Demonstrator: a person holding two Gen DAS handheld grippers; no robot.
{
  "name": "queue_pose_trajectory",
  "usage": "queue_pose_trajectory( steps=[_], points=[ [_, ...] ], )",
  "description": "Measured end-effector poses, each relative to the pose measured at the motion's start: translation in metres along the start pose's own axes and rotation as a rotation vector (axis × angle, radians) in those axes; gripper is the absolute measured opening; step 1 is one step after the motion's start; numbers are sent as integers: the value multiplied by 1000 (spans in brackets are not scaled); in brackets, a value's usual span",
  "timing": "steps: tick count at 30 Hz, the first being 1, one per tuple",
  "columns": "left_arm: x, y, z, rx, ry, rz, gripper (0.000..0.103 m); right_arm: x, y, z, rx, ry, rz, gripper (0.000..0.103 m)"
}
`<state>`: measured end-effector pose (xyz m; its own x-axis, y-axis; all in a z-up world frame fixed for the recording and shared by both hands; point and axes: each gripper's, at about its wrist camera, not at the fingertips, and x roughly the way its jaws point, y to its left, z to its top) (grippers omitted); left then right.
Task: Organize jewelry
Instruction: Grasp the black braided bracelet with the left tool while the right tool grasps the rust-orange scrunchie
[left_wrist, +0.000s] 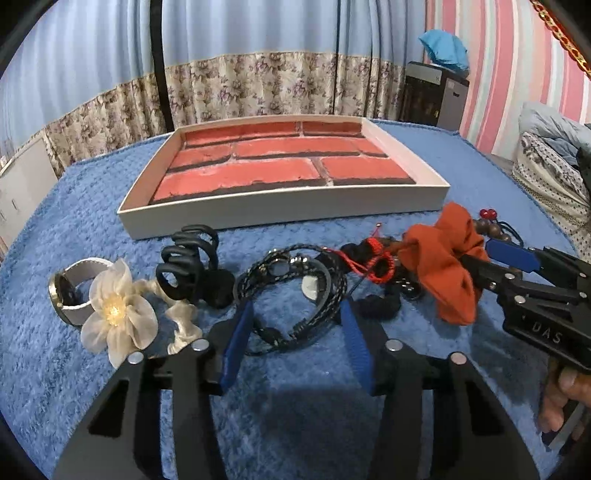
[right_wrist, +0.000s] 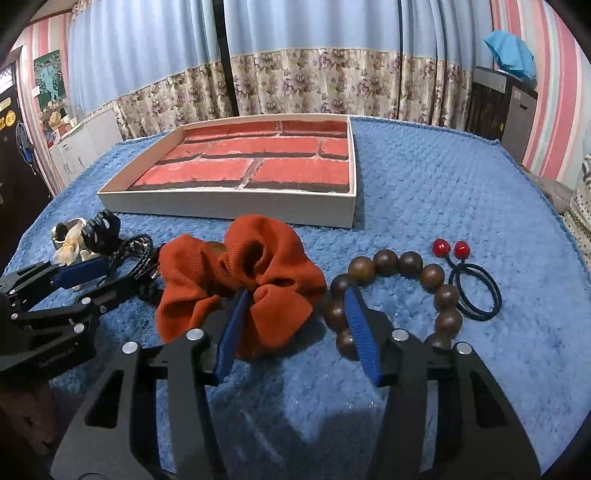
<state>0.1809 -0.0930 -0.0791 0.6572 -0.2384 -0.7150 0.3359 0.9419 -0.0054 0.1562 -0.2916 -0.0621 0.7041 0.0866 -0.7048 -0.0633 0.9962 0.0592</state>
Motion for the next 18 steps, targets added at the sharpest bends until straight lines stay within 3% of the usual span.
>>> queue_pose_trajectory(
  steps=[3,5,8,10,18],
  points=[
    [2,-1,0,8,8,0,40,3,3,1,-11,2,4,49],
    [2,0,0,7,11,-7,36,5,5,2,-20,8,14,36],
    [1,5,0,-14,9,-26,28,10,6,2,-24,31,36,29],
    [1,7,-1,-23,20,-64,9,12,6,2,-16,37,50,26],
    [4,1,-2,10,40,-66,13,12,2,4,-1,43,56,26]
  ],
)
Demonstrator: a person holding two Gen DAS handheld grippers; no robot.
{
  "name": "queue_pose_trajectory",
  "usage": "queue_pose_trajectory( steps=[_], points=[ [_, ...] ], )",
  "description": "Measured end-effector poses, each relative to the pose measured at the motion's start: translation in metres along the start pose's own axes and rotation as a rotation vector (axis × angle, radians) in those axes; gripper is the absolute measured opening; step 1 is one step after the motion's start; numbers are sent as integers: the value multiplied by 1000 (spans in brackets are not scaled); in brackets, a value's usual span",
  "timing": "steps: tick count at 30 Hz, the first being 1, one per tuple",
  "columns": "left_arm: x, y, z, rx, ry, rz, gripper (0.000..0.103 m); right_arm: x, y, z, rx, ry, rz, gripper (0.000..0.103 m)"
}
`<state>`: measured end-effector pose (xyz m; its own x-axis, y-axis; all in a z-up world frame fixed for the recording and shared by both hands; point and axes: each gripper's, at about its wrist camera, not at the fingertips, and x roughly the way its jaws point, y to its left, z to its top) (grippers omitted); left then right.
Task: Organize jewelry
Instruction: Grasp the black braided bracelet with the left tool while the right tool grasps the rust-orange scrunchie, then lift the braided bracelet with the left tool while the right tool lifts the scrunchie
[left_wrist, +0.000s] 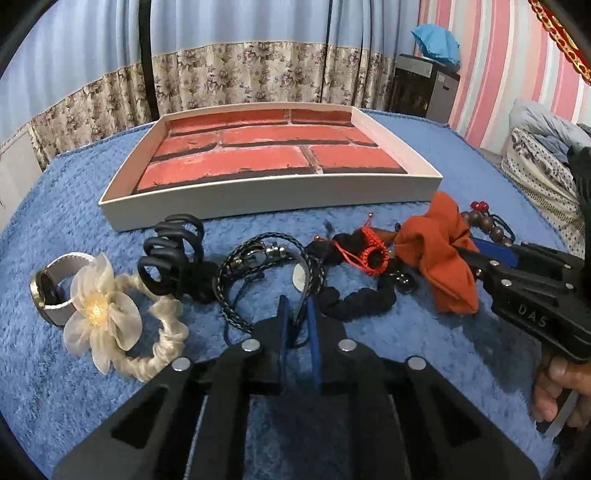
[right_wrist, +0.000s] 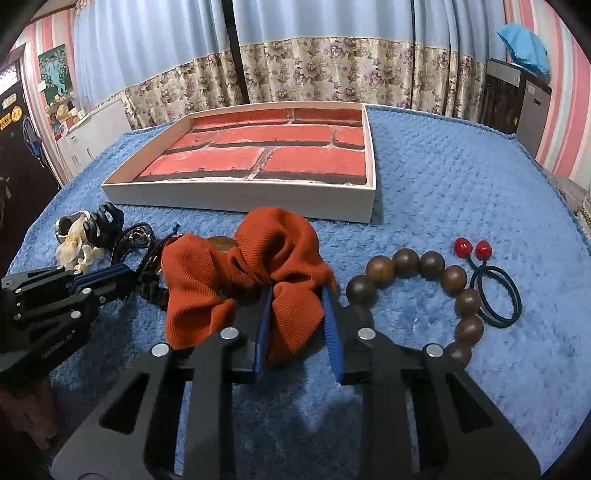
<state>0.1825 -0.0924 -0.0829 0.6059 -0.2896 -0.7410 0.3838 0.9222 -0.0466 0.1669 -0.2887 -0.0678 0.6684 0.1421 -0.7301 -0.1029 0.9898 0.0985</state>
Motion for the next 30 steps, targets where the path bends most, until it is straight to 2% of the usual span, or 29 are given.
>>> queue_pose_trajectory(
  steps=[1,7,9,13,20,26,28,30],
  points=[
    [4,-1,1,10,13,5,19,0,1,0,2,0,1,27],
    [11,-4,2,29,33,8,20,1,2,0,-2,2,-2,27],
    [11,-4,2,29,30,10,19,2,1,0,-1,3,1,26],
    [7,2,3,-7,21,-2,12,1,1,2,-2,-3,10,16],
    [-19,1,6,-25,-42,-3,11,-24,5,7,-6,-60,11,13],
    [-56,2,21,-30,-121,-29,10,-64,12,24,-8,-149,10,12],
    [-65,1,25,-18,-139,-36,4,-76,14,29,-10,-174,19,12],
    [-74,2,30,-15,-160,-38,4,-84,16,33,-11,-190,28,12]
  ],
)
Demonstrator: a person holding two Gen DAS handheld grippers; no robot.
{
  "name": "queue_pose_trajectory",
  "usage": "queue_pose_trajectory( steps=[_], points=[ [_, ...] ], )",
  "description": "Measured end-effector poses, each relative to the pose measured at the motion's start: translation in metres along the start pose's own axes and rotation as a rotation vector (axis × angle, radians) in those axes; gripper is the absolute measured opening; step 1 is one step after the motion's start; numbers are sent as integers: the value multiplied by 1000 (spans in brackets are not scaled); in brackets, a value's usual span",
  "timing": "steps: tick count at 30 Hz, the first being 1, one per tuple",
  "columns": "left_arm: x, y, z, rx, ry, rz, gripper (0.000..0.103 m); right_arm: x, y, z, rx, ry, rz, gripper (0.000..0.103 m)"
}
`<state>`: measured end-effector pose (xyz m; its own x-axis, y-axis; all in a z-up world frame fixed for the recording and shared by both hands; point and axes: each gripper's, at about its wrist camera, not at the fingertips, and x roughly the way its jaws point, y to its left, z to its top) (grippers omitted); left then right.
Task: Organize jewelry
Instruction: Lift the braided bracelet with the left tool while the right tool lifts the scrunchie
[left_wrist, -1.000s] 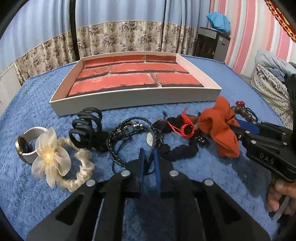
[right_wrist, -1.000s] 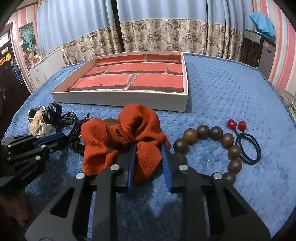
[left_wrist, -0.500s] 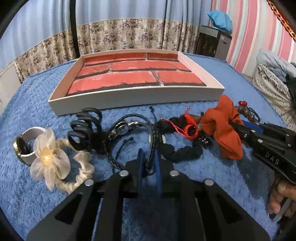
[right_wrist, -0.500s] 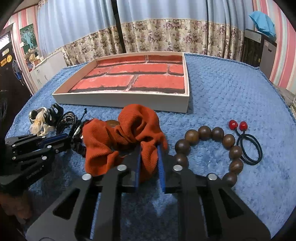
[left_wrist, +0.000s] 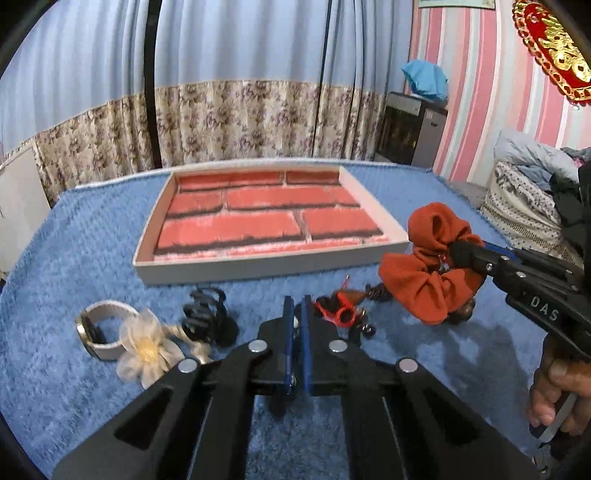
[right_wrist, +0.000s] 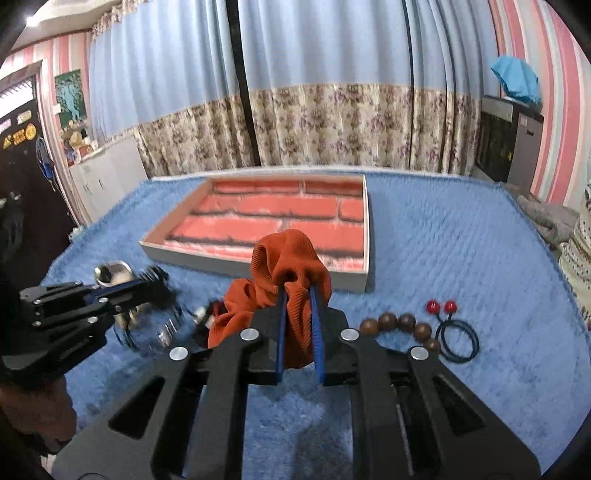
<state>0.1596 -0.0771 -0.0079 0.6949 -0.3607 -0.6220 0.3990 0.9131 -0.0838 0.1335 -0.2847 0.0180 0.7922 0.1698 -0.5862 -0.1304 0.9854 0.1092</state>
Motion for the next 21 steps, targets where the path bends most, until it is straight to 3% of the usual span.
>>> queue_pose_trajectory(
  steps=[7,14,15,17,18,19,21],
  points=[
    [-17,4,20,27,-52,11,3,-15,3,21,-5,-49,-17,12],
    [-7,-10,-25,92,79,-56,5,-14,2,8,9,-23,-32,12],
    [-2,-15,-35,102,103,-57,9,-12,1,5,14,-16,-33,12],
    [3,-23,-46,113,125,-60,34,-10,0,1,18,-7,-34,12],
    [5,-26,-51,117,126,-56,55,-9,-1,-2,17,-2,-34,12],
    [5,-30,-56,118,122,-49,61,-8,-1,-4,18,2,-34,12],
    [8,-36,-62,124,131,-57,61,-8,-3,-8,21,9,-32,12]
  ],
)
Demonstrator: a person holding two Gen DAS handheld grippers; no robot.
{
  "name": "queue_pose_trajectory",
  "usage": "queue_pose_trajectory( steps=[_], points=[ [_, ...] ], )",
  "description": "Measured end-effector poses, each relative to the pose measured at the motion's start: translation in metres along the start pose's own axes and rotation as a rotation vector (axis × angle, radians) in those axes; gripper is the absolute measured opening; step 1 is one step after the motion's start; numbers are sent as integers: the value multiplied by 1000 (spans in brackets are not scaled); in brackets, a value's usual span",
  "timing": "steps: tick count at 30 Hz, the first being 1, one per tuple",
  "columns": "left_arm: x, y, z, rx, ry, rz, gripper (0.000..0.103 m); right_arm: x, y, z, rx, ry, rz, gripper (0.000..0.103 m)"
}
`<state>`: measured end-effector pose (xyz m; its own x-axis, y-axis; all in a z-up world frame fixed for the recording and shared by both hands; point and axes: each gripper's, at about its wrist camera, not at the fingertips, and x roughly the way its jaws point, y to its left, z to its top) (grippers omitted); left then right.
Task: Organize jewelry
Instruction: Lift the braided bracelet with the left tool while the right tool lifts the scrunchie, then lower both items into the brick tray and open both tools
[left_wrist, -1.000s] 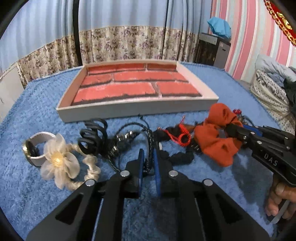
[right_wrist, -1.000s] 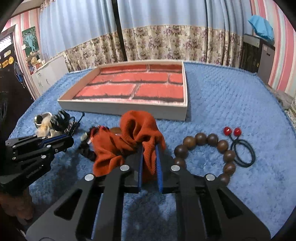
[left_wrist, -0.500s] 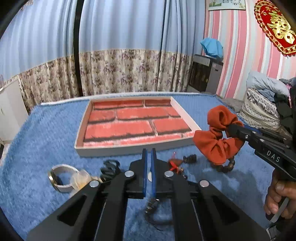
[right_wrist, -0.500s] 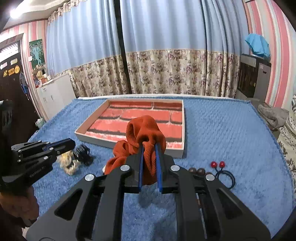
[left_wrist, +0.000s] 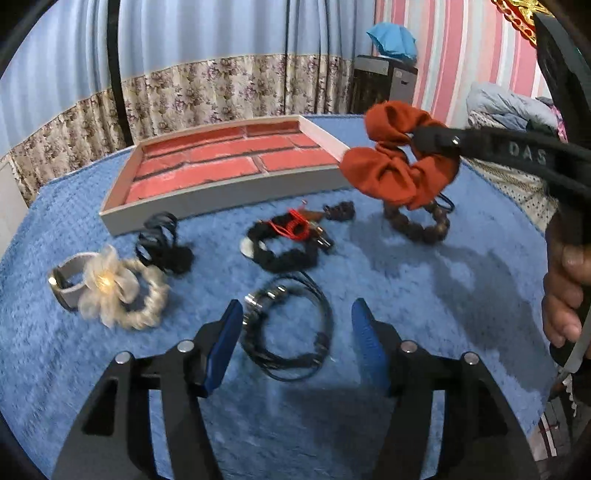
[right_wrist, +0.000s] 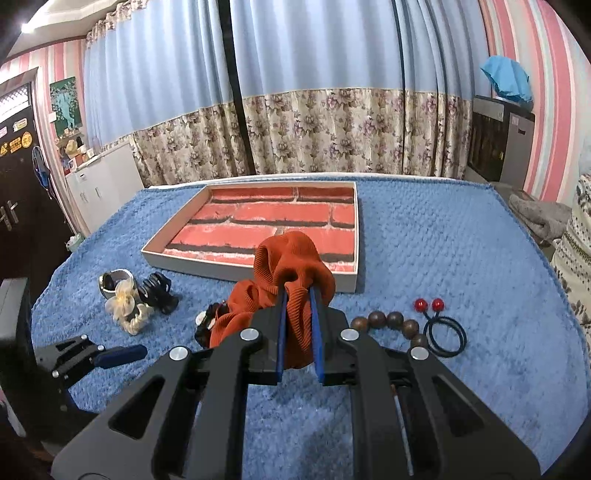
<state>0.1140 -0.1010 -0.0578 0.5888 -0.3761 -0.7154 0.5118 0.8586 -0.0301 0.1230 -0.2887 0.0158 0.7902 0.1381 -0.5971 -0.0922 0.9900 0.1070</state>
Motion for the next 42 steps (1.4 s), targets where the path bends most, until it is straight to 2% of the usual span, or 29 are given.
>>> queue_pose_trajectory(
  steps=[5,6,7,8,10,12,17,21,29,34,42],
  points=[
    [27,-21,-6,61,62,6,59,3,-8,-8,17,14,2,12],
    [39,-23,-9,69,96,10,54,3,-10,-9,20,16,3,13],
    [38,-22,-7,69,88,13,44,3,-12,-10,21,17,3,13],
    [41,-21,-7,66,88,20,43,3,-14,-10,23,16,3,13],
    [42,-16,-6,52,78,33,14,2,-17,-11,31,17,5,13],
    [41,-7,-5,19,76,16,8,1,-20,-12,34,15,7,13],
    [29,3,7,-16,47,0,8,-3,-19,-5,31,-4,18,13],
    [0,21,26,-60,-34,20,8,-8,-14,5,17,-28,26,13],
    [-31,50,67,-72,-145,77,8,-5,-5,29,1,-70,31,13],
    [-24,70,95,-72,-187,133,8,4,0,45,-13,-83,25,13],
    [-5,107,134,-134,-227,152,8,35,-6,73,1,-98,0,13]
  ],
)
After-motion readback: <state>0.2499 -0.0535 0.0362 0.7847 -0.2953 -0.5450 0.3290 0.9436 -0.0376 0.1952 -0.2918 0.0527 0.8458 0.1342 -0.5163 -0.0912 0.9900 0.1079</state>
